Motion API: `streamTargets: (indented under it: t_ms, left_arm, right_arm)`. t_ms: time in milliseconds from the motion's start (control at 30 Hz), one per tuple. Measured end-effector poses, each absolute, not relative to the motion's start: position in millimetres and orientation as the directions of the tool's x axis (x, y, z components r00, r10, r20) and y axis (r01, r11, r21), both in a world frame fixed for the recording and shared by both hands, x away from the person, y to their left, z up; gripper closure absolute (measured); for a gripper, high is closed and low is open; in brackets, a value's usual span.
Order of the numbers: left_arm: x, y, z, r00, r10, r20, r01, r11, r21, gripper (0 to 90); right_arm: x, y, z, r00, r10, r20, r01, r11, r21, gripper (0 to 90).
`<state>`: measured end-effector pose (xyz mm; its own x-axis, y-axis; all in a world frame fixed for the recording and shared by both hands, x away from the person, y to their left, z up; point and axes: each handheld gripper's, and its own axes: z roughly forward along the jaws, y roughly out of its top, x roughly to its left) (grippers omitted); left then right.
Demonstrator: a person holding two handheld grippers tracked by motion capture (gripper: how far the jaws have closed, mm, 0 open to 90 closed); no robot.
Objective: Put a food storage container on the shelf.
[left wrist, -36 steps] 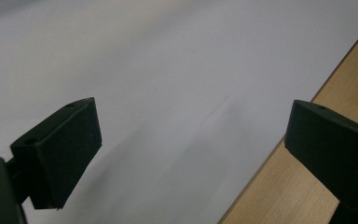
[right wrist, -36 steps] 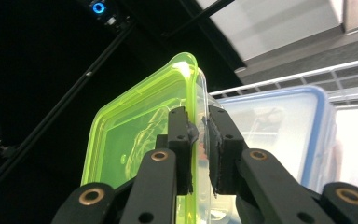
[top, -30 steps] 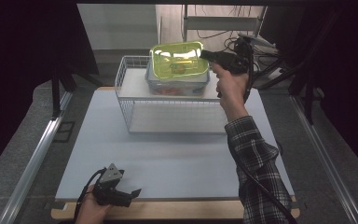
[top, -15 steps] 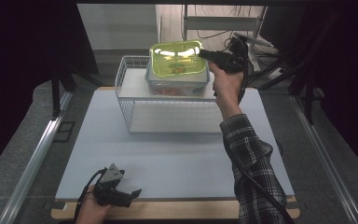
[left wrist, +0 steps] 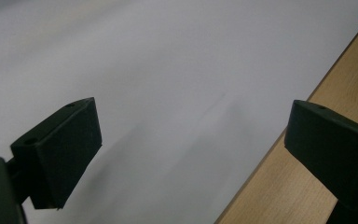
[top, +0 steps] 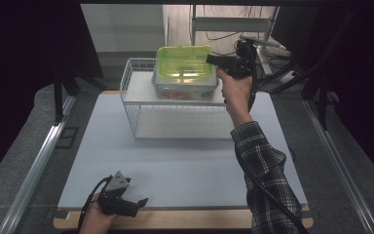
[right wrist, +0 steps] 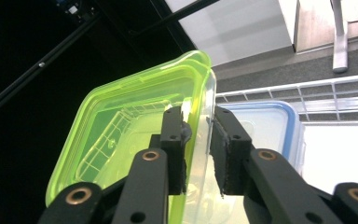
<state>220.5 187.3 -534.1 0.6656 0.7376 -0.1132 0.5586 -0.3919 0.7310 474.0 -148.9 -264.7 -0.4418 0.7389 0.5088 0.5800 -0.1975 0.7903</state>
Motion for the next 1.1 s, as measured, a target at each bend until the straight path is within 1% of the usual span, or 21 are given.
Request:
streamTargets:
  t_ms: [267, 367, 467, 600, 733, 900, 1100]
  left_arm:
    - [220.5, 187.4, -534.3, 0.666, 0.737, -0.113, 0.559, -0.393, 0.73, 4.0]
    - [220.5, 187.2, -534.4, 0.666, 0.737, -0.113, 0.56, -0.394, 0.729, 3.9]
    - [220.6, 187.2, -534.4, 0.666, 0.737, -0.113, 0.56, -0.394, 0.729, 3.9]
    - [220.6, 187.3, -534.5, 0.666, 0.737, -0.113, 0.56, -0.393, 0.729, 3.9]
    - [220.5, 187.2, -534.5, 0.665, 0.738, -0.116, 0.561, -0.39, 0.73, 3.9]
    - [220.6, 187.4, -534.5, 0.663, 0.74, -0.117, 0.561, -0.387, 0.731, 3.9]
    - [220.9, 187.9, -534.1, 0.662, 0.739, -0.121, 0.561, -0.383, 0.734, 3.9]
  right_arm:
    - [476.3, -147.4, -267.3, -0.439, 0.759, 0.482, 0.575, -0.175, 0.799, 68.8]
    - [477.7, -147.8, -269.5, -0.436, 0.753, 0.494, 0.58, -0.185, 0.794, 67.5]
    - [478.3, -147.7, -270.2, -0.433, 0.764, 0.479, 0.574, -0.176, 0.8, 62.4]
    - [477.4, -148.1, -268.6, -0.436, 0.767, 0.472, 0.572, -0.169, 0.803, 59.7]
    - [474.0, -151.8, -266.3, -0.466, 0.755, 0.462, 0.55, -0.162, 0.819, 51.4]
    - [468.2, -157.2, -263.7, -0.506, 0.734, 0.454, 0.538, -0.143, 0.831, 43.5]
    - [460.1, -164.0, -267.1, -0.562, 0.703, 0.436, 0.538, -0.089, 0.838, 33.2]
